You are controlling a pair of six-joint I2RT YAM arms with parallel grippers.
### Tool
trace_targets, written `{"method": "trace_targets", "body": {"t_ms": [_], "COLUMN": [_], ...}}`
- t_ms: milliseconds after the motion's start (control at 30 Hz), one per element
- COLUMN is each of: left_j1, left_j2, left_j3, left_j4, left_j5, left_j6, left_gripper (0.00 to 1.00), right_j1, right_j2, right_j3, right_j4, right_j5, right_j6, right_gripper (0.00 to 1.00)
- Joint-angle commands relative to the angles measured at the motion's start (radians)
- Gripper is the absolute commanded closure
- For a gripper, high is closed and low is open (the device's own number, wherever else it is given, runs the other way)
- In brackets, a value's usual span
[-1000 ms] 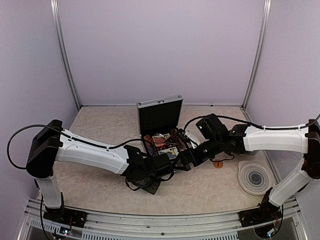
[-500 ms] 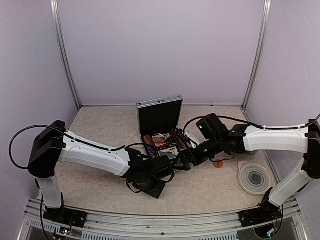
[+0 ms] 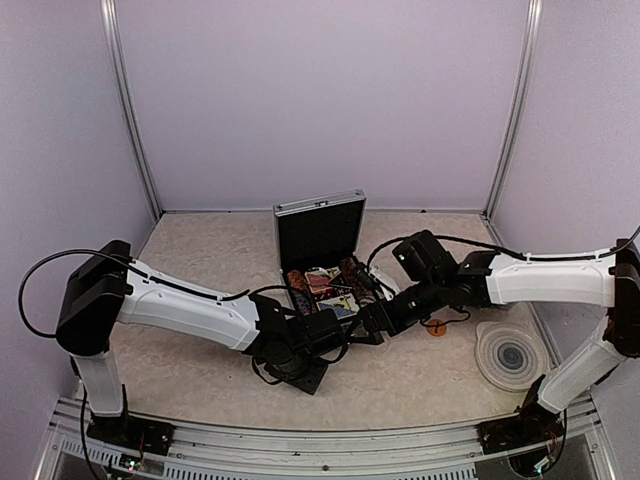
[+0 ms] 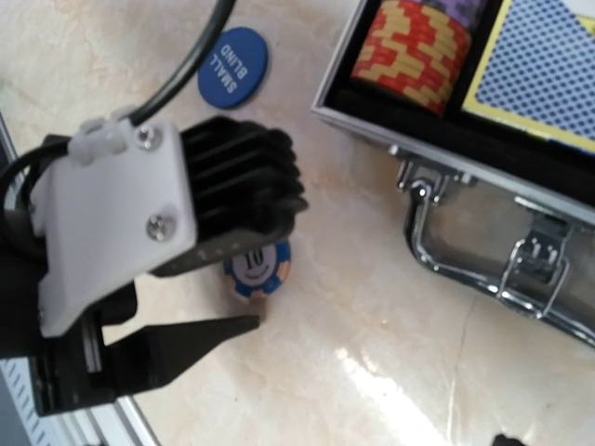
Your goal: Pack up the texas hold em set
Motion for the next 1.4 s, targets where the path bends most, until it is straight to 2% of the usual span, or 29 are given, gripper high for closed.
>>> {"method": "trace_targets", "body": {"t_ms": [0,167,500,600,733,967,1367], "left_j1": [0.006,0.018,0.029,0.035,0.038,0.034,0.017], "left_j2": [0.052,0.060,0.099,0.112,0.124,0.147,0.104], "left_j3": [-0.022,-0.018,-0.001,0.003,0.001,0.002,0.034], "left_j4": [0.029,0.038,0.054,0.064,0.086,0.111,0.096], "left_j5": [0.016,0.006,0.002,0.001,0.003,-0.003,-0.059], "left_j6": [0.004,0.011,0.021,0.024,0.021,0.027,0.034], "left_gripper": [0.43,0.42,0.49,0.53,0.64,0.69,0.69], "right_j1": [-0.008,-0.008,-0.005,-0.002,0.000,0.001,0.001], "right_j2": [-0.021,-0.024,-0.025,-0.018,-0.009,-0.018,-0.033], "right_j3": [-0.021,-0.038,-0.047,-0.054,-0.060,-0.085,-0.105], "right_j4": [0.010,0.027,0.025,0.033,0.037,0.047,0.135], "right_j5": [-0.024,-0.030,-0.034,-0.039,-0.039,-0.041,-0.065], "right_j6": [0.004,0.010,-0.001,-0.010,-0.025,-0.022,0.078], "right_gripper": [0.11,0.12,0.13,0.14,0.14,0.14,0.13]}}
